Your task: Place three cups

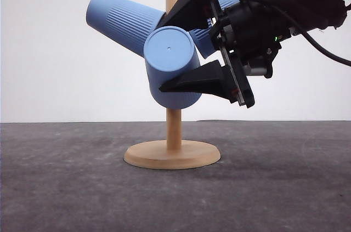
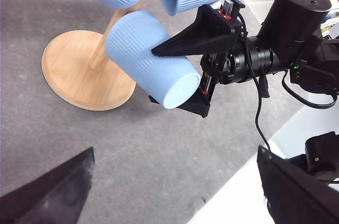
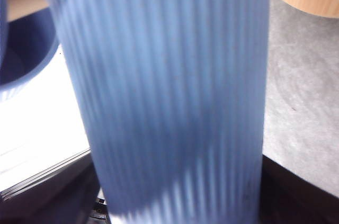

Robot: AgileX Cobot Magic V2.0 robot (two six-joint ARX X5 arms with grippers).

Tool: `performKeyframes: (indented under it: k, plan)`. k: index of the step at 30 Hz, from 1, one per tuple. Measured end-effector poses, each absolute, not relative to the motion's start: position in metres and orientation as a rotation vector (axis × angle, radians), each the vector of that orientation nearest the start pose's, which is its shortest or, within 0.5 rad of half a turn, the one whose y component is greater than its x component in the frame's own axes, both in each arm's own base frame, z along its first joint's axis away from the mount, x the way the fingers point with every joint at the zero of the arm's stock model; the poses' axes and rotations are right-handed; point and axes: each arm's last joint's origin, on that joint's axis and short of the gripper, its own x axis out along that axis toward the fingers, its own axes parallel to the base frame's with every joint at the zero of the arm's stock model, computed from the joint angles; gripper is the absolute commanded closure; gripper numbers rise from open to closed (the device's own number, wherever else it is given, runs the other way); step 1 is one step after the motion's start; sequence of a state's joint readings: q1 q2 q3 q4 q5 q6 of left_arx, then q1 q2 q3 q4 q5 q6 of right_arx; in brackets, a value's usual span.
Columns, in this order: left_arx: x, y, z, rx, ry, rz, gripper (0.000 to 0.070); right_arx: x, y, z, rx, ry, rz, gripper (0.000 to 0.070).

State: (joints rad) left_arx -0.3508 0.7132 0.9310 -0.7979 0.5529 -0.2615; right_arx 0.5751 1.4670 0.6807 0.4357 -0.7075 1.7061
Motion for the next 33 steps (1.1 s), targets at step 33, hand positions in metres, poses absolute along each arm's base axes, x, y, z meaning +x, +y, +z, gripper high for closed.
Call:
performKeyframes:
  k: [33]
  plan:
    - [0.111,-0.057,0.337,-0.290,0.706,-0.794,0.0104,0.162,0.127,0.246,0.951,1.276,0.631,0.0124]
